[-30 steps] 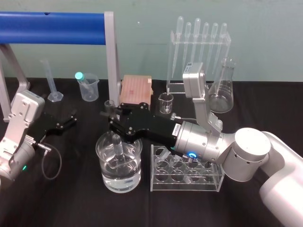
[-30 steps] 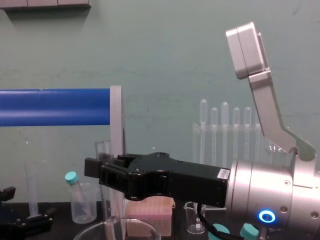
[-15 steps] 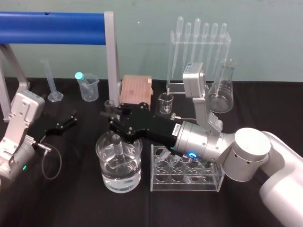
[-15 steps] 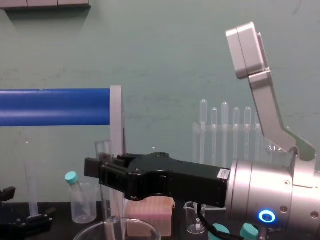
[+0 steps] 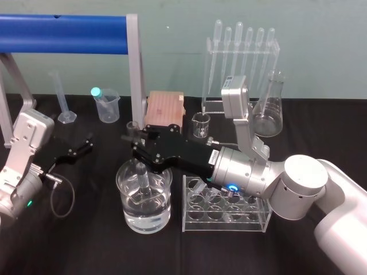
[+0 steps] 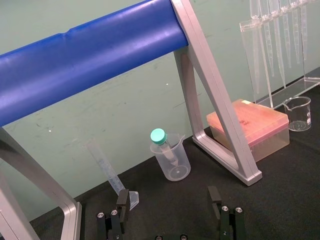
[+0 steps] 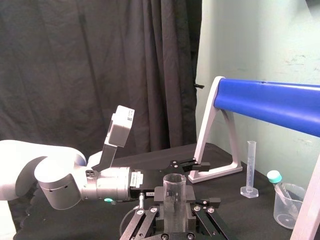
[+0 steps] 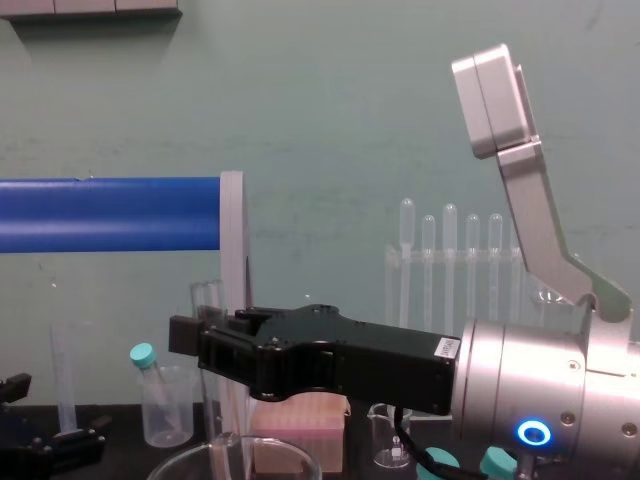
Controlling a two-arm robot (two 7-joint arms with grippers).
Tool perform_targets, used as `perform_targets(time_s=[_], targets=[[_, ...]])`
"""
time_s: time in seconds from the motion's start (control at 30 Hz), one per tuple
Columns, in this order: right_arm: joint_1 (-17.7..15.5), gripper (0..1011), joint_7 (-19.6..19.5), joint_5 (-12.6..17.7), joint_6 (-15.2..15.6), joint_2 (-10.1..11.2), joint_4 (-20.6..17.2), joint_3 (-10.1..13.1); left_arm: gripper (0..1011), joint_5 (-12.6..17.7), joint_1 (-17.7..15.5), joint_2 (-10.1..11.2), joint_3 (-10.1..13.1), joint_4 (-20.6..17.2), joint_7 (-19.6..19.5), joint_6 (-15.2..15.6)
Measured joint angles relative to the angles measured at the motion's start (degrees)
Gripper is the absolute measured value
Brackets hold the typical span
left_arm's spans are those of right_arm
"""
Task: Hold the test tube with one hand and immerse one end into the beaker, then return it to the test tube rack.
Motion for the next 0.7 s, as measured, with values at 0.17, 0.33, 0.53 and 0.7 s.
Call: perform_targets(time_s=[0.17,0.33,0.53,0.7], targets=[[0.0,228,0.0,0.0,0.0,0.0,0.0,0.0,1000,0.0,0.0,0.0,0.0,0.0,0.0,0.0],[0.0,228,0.0,0.0,0.0,0.0,0.0,0.0,1000,0.0,0.0,0.0,0.0,0.0,0.0,0.0],[0.0,228,0.0,0.0,0.0,0.0,0.0,0.0,1000,0.0,0.0,0.0,0.0,0.0,0.0,0.0],[0.0,228,0.0,0.0,0.0,0.0,0.0,0.0,1000,0.0,0.0,0.0,0.0,0.0,0.0,0.0]])
